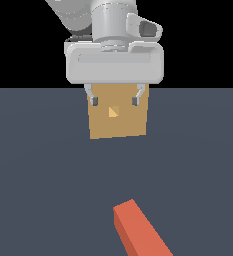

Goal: Insert the peg into the horizontal hole in a box.

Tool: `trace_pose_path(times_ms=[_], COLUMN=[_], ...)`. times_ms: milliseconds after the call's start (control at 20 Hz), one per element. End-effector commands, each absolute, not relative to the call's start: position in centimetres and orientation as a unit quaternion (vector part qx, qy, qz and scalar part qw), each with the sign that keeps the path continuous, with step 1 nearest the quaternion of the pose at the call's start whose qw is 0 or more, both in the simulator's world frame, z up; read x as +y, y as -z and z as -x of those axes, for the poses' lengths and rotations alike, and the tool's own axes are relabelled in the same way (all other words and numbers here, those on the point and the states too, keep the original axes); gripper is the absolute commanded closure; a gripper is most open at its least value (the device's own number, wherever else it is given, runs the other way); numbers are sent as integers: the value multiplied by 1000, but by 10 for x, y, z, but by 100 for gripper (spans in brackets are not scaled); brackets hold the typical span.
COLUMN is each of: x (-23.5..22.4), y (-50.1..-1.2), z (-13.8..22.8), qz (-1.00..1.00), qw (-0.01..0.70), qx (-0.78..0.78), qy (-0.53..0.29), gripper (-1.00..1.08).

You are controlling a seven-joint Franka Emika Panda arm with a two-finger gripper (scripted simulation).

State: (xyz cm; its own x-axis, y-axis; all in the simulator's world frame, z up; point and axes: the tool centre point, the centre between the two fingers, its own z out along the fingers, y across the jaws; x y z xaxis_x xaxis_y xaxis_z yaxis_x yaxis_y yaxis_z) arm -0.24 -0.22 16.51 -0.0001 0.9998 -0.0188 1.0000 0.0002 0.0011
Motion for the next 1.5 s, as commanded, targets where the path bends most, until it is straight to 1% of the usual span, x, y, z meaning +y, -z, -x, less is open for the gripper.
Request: trace_pose_path(times_ms=[0,300,650,950,1450], x=[-2,-10,-37,-77,-162], y=[-165,-163,-154,-142,-115], z=[2,2,1,-2,-19], qz=[-707,-703,-689,-668,-622], qw=[7,7,6,6,4], qx=[707,711,724,744,783], qy=[6,6,6,5,3], gripper=[-92,-92,-92,-92,-92])
